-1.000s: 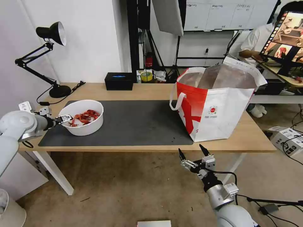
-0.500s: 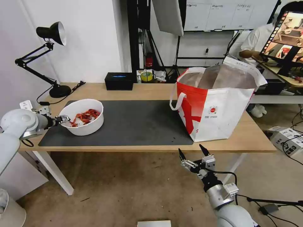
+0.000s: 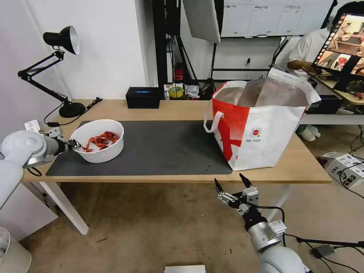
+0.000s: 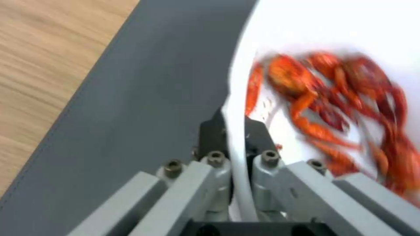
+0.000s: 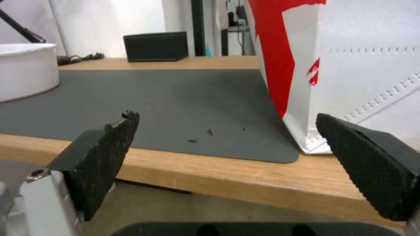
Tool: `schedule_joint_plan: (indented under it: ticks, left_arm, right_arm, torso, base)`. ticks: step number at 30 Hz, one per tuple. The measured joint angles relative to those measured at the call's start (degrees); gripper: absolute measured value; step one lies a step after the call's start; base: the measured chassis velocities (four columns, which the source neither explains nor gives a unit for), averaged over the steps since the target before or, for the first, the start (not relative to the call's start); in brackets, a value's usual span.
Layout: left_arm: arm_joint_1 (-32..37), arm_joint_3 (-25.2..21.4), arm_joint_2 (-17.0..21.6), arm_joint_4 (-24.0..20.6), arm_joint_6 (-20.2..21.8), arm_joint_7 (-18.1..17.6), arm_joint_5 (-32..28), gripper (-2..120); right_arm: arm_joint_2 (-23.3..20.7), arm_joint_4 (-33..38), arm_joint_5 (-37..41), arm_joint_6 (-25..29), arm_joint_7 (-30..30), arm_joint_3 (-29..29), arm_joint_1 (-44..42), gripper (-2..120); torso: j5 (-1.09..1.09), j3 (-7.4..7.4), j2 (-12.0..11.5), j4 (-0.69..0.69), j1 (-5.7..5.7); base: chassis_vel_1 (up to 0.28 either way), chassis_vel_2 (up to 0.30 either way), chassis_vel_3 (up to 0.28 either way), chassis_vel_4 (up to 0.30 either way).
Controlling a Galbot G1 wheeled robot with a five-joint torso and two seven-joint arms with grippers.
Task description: Pick up the trash from the table and place it into the takeout bag.
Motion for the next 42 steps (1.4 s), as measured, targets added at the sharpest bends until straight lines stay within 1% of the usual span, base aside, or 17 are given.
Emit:
schedule_joint_plan:
  ticks: [6,12,16,17,19,23,25,26,28,30,33,34,36,37,40,41,42]
  left_arm:
    - [-0.9,-0.7,0.0,-3.3,-1.5,-0.1,-1.3,0]
    - [-5.7,1.8,-1.0,-6.5,-2.2,-1.0,-2.6,0]
    - [-13.9,6.8,-3.5,-9.2,-2.6,-3.1,-4.2,0]
    - [-13.9,6.8,-3.5,-9.2,-2.6,-3.1,-4.2,0]
    - [-18.6,10.0,-5.2,-10.4,-3.2,-3.9,-5.0,0]
    - [-21.5,12.1,-6.5,-11.1,-3.7,-4.5,-5.6,0]
    - [-25.4,15.3,-8.2,-11.6,-4.5,-5.2,-6.5,0]
    - [-25.4,15.3,-8.2,-11.6,-4.5,-5.2,-6.5,0]
    - [-28.9,17.9,-10.0,-11.7,-5.0,-5.5,-7.1,0]
    - [-30.2,18.7,-10.9,-11.5,-5.1,-5.6,-7.3,0]
    - [-34.2,20.9,-15.0,-10.5,-5.2,-7.7,-7.6,0]
    - [-34.2,20.9,-15.0,-10.5,-5.2,-7.7,-7.6,0]
    - [-36.0,21.9,-17.6,-9.7,-5.2,-8.4,-7.7,0]
    - [-36.0,21.9,-17.6,-9.7,-5.2,-8.4,-7.7,0]
    - [-38.7,23.6,-21.8,-7.7,-5.2,-9.7,-7.7,0]
    - [-38.7,23.6,-21.8,-7.7,-5.2,-9.7,-7.7,0]
    - [-39.4,24.0,-23.1,-7.1,-5.2,-10.0,-7.7,0]
  right_arm:
    - [0.0,0.0,0.0,0.0,0.0,0.0,0.0,100]
    - [0.0,0.0,0.0,0.0,0.0,0.0,0.0,100]
    - [0.0,0.0,0.0,0.0,0.0,0.0,0.0,100]
    - [0.0,0.0,0.0,0.0,0.0,0.0,0.0,100]
    - [0.0,0.0,0.0,0.0,0.0,0.0,0.0,100]
    - [0.0,0.0,0.0,0.0,0.0,0.0,0.0,100]
    - [0.0,0.0,0.0,0.0,0.0,0.0,0.0,100]
    - [0.0,0.0,0.0,0.0,0.0,0.0,0.0,100]
    - [0.0,0.0,0.0,0.0,0.0,0.0,0.0,100]
    - [0.0,0.0,0.0,0.0,0.0,0.0,0.0,100]
    - [0.0,0.0,0.0,0.0,0.0,0.0,0.0,100]
    - [0.0,0.0,0.0,0.0,0.0,0.0,0.0,100]
    - [0.0,0.0,0.0,0.0,0.0,0.0,0.0,100]
    - [0.0,0.0,0.0,0.0,0.0,0.0,0.0,100]
    - [0.0,0.0,0.0,0.0,0.0,0.0,0.0,100]
    - [0.0,0.0,0.0,0.0,0.0,0.0,0.0,100]
    - [0.0,0.0,0.0,0.0,0.0,0.0,0.0,100]
  torso:
    - [0.01,0.0,0.0,0.0,0.0]
    - [0.01,0.0,0.0,0.01,0.0]
    - [0.03,0.0,0.0,-0.01,0.0]
    - [0.03,0.0,0.0,-0.01,0.0]
    - [0.03,0.0,0.0,-0.01,0.0]
    - [0.03,0.0,0.0,-0.01,0.0]
    - [0.03,0.0,0.0,0.0,0.0]
    - [0.03,0.0,0.0,0.0,0.0]
    - [0.02,0.0,0.0,0.0,0.0]
    - [0.03,0.0,0.0,0.0,0.0]
    - [0.03,0.0,0.0,0.0,0.0]
    - [0.03,0.0,0.0,0.0,0.0]
    - [0.02,0.0,0.0,-0.01,0.0]
    - [0.02,0.0,0.0,-0.01,0.0]
    - [0.02,0.0,0.0,0.01,0.0]
    - [0.02,0.0,0.0,0.01,0.0]
    - [0.02,0.0,0.0,0.0,0.0]
  base:
    - [0.0,0.0,0.0,0.0]
    - [0.0,0.0,0.0,0.0]
    - [0.0,0.0,0.0,0.0]
    - [0.0,0.0,0.0,0.0]
    - [0.0,0.0,0.0,0.0]
    - [0.0,0.0,0.0,0.0]
    - [0.0,0.0,0.0,0.0]
    - [0.0,0.0,0.0,0.0]
    - [0.0,0.0,0.0,0.0]
    - [0.0,0.0,0.0,0.0]
    - [0.0,0.0,0.0,0.0]
    - [0.0,0.0,0.0,0.0]
    - [0.0,0.0,0.0,0.0]
    - [0.0,0.0,0.0,0.0]
    - [0.0,0.0,0.0,0.0]
    - [0.0,0.0,0.0,0.0]
    - [0.0,0.0,0.0,0.0]
